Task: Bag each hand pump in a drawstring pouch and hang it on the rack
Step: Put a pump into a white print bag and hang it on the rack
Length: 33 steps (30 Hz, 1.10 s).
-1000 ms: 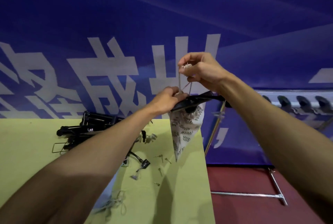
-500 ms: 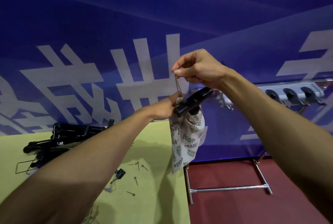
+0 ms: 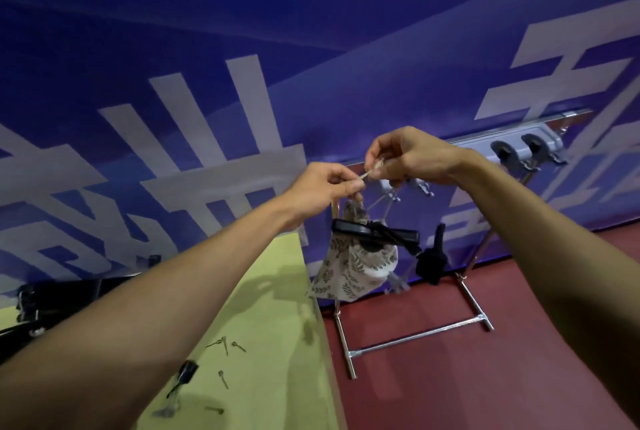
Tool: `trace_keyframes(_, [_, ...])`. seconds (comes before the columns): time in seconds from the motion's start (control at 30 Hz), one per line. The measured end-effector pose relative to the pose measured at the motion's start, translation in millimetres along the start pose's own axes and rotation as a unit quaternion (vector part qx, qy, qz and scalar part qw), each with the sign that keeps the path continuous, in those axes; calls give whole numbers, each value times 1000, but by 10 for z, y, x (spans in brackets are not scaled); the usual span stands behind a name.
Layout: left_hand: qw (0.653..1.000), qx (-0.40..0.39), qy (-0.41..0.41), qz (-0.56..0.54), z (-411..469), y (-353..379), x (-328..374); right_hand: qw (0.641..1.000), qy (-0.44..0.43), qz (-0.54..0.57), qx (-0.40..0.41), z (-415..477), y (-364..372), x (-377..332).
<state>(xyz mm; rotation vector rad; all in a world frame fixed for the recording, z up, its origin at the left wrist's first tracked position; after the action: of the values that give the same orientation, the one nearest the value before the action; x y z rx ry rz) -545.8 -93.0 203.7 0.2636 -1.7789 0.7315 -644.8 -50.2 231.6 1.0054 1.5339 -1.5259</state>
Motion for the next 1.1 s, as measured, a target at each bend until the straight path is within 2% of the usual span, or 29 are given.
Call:
trace_keyframes(0.13, [998,-26,-48,8,304,371,-307,997,64,-26,18,-70,-159,650])
trace_keyframes(0.27, [994,-10,-106,-25,524,587,-616,991,105,-38,76,-131,-374,1154])
trace_keyframes(0.37, [989,-19,-143,-32,681,737,-862,981,126,-110,99,-122,-421,1389])
trace_keyframes(0.47, [986,-9,-162,-28,824,829,-1028,964,127,-173,157,-80,-448,1506])
trace_keyframes(0.67, [983,39,-181,-9,1087,844,-1219,941,148,-150,266,-36,-520,1810])
trace_keyframes(0.87, [980,63,-189,21,1284,813,-1402,939,175,-142,258,85,-471,2038])
trace_keyframes(1.1, [983,-16,-179,47,1299,951,-1404,935,191,-155,254,75,-410,2027])
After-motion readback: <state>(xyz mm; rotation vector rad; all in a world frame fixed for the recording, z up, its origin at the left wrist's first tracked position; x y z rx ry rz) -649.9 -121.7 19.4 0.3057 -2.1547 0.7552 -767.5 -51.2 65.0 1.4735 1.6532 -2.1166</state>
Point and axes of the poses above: each hand's wrist, its own z-axis towards the middle knuckle, its own y-axis out of the palm, x = y × z, the point moved 10 cm from there along z, towards the middle knuckle, and after that the axes turned 5 degrees about -y, right-handed, at the moved point
